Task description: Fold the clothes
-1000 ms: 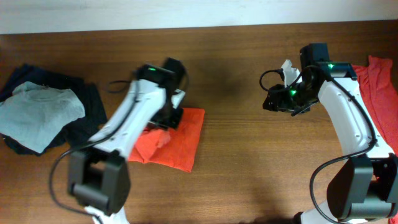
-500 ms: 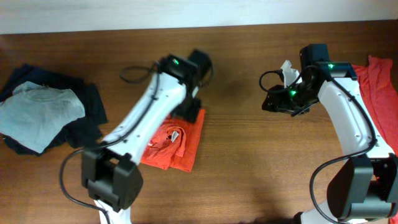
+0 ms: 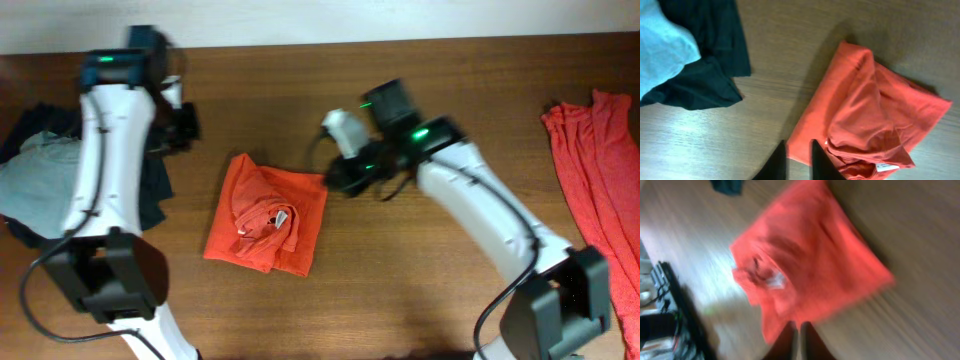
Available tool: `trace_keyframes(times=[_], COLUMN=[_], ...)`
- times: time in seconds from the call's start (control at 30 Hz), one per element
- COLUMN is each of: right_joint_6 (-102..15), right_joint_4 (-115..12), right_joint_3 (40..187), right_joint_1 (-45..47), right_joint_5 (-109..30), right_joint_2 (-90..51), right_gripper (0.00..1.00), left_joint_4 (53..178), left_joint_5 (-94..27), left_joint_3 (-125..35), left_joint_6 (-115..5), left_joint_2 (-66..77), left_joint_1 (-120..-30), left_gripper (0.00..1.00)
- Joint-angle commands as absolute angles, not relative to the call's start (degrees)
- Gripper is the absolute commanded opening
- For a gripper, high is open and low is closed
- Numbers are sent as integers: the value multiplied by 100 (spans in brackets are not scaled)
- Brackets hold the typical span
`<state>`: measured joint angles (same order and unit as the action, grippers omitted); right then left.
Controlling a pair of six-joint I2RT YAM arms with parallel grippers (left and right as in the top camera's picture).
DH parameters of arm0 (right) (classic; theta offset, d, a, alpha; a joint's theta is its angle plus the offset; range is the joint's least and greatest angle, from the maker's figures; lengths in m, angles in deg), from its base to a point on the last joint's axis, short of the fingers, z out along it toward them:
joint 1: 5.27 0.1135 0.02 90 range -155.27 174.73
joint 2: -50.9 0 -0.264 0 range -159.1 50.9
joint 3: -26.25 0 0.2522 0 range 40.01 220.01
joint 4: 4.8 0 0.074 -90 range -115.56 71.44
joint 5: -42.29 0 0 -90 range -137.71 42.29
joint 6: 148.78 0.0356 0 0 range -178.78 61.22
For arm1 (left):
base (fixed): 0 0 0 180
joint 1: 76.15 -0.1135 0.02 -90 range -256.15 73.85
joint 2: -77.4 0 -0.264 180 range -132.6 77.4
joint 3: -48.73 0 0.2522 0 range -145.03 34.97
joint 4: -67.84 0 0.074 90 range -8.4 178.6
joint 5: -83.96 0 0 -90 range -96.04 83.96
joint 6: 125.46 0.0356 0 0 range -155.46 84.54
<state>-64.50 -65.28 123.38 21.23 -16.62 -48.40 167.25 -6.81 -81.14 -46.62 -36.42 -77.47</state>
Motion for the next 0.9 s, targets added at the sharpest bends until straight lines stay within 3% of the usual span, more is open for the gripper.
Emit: trace_keyframes(times=[0.0, 0.27, 0.33, 0.43, 0.47, 0.6, 0.77, 0.87], right_joint_6=[-5973, -5613, -5621, -5661, -5658, -5632, -5639, -5632], right_joint_4=[-5920, -4904, -4788, -4718, -4687, -4731, -4703, -4703], right_joint_3=[12353, 12353, 12355, 12355, 12355, 12355, 12425, 12517], right_joint_1=[3054, 4166, 4241, 4273, 4276, 4306, 4440, 4448], right_joint_5=[-2499, -3867, -4112, -4044, -3970, -3286, -3034, -3616], right_joint_2=[-5136, -6394, -6609, -6663, -6661, -6661, -6646, -6646], right_gripper=[5, 9, 29, 30, 29, 8, 6, 4], left_joint_4=[16843, 16968, 16952, 16917, 16904, 16880, 16863, 16845], left_joint_5=[-1964, -2133, -2128, -2122, -2124, -2126, -2124, -2124], left_joint_3=[-8176, -8176, -8176, -8176, -8176, -8176, -8176, -8176], left_joint_6=[-4294, -3964, -3883, -3831, -3831, -3835, -3838, -3835], left_joint_2=[-3581, -3201, -3057, -2893, -2862, -2838, -2827, -2810], left_joint_1=[-8374, -8746, -8746, -8746, -8746, -8746, -8746, -8746], left_gripper=[10, 9, 9, 10, 10, 10, 10, 10])
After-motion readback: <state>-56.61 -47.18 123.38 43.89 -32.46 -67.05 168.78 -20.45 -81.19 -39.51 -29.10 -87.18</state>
